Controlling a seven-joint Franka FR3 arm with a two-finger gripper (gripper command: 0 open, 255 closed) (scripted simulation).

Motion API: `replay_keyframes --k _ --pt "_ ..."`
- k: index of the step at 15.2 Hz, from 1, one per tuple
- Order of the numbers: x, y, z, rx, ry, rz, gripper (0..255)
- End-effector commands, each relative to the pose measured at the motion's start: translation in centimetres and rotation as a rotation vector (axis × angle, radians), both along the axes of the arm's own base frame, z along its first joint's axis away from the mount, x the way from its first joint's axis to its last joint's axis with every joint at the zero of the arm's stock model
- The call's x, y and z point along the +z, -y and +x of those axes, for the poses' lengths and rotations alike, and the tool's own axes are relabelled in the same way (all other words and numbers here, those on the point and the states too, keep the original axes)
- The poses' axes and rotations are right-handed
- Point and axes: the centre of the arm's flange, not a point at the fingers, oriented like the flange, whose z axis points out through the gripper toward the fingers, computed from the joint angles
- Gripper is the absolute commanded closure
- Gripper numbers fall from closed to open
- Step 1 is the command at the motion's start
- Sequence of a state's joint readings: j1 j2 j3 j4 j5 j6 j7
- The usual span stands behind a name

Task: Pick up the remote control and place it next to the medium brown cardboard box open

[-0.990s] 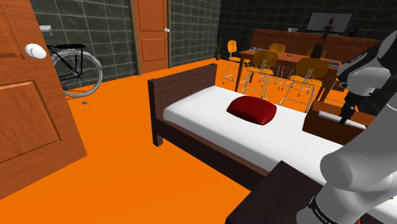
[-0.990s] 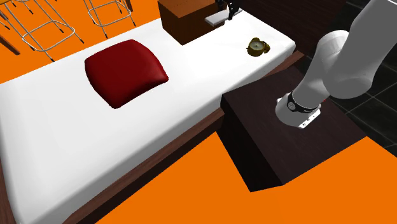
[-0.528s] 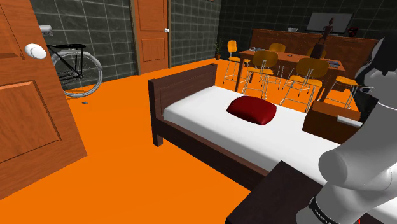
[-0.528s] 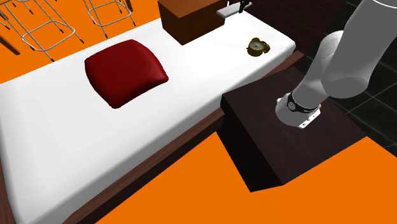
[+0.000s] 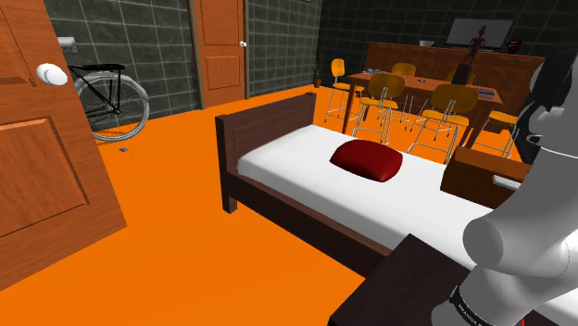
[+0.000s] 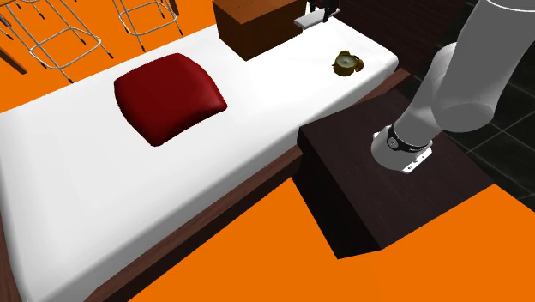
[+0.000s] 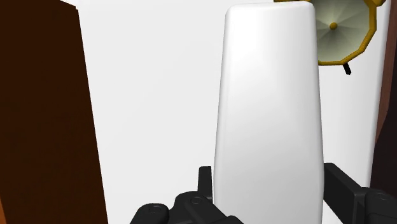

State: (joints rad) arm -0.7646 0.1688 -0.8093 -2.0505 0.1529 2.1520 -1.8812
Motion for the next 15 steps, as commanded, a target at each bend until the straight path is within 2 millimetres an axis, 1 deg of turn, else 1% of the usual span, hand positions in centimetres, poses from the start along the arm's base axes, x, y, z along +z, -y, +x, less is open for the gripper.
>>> replay_keyframes --k 1,15 --pt "-1.1 0.0 0.0 0.0 0.0 -0.001 255" --pt "-8.5 0.0 0.0 0.0 0.0 -0.001 255"
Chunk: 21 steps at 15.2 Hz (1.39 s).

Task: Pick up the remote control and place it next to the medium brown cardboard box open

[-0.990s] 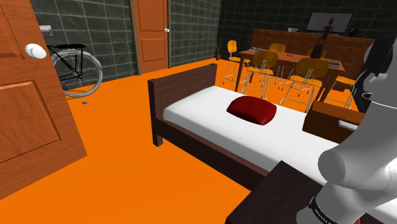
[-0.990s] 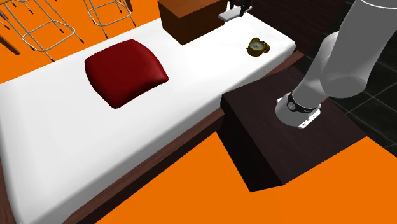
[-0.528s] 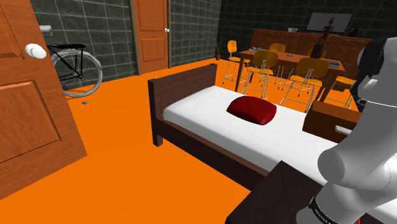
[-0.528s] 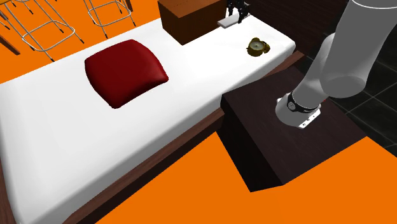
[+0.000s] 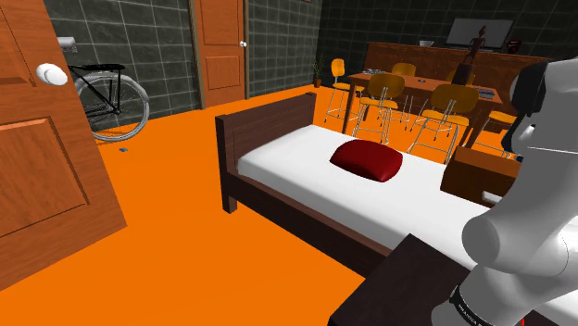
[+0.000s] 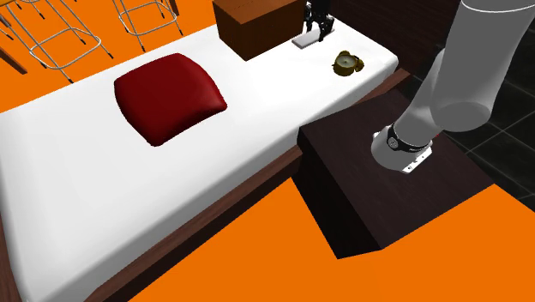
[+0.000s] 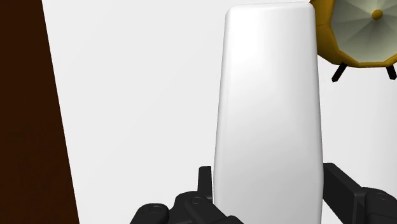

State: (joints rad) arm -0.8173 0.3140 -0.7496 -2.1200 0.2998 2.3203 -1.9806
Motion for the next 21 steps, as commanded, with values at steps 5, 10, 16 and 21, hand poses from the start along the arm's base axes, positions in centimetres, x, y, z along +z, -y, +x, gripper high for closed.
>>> replay_keyframes --k 5,10,16,21 --pt "-3.0 0.1 0.0 0.0 0.0 -0.001 255" --pt "-5.7 0.1 0.0 0.0 0.0 -0.001 255" --pt "-8.9 0.1 0.0 0.0 0.0 -0.001 255" --pt "-11.5 0.1 0.0 0.0 0.0 -0.001 255"
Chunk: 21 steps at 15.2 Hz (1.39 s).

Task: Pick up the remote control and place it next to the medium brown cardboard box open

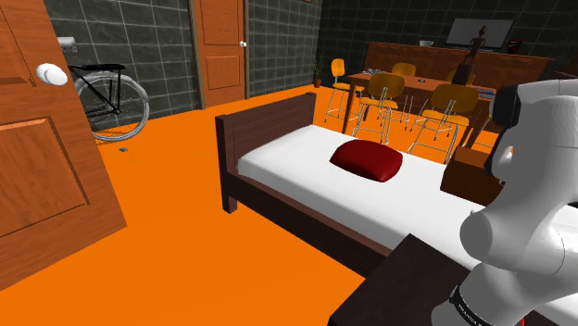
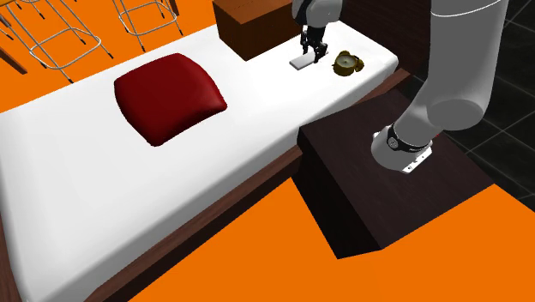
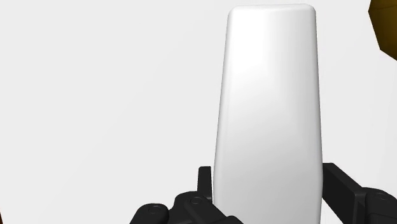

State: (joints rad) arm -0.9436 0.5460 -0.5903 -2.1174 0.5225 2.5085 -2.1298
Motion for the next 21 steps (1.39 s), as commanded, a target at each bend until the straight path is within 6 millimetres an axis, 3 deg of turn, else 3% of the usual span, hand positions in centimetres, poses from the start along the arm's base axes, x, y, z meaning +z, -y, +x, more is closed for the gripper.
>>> replay_keyframes --k 1,3,11,12,17,21 --pt "-1.0 0.0 0.1 0.0 0.0 -0.001 255" --pt "-2.4 0.0 0.1 0.0 0.0 -0.001 255" --pt "-2.4 0.0 0.1 0.0 0.0 -0.001 255" --pt "-2.4 0.0 0.1 0.0 0.0 -0.001 0" --pt "-2.4 0.0 0.1 0.0 0.0 -0.001 0" --pt "2.6 0.1 0.0 0.0 0.0 -0.001 0"
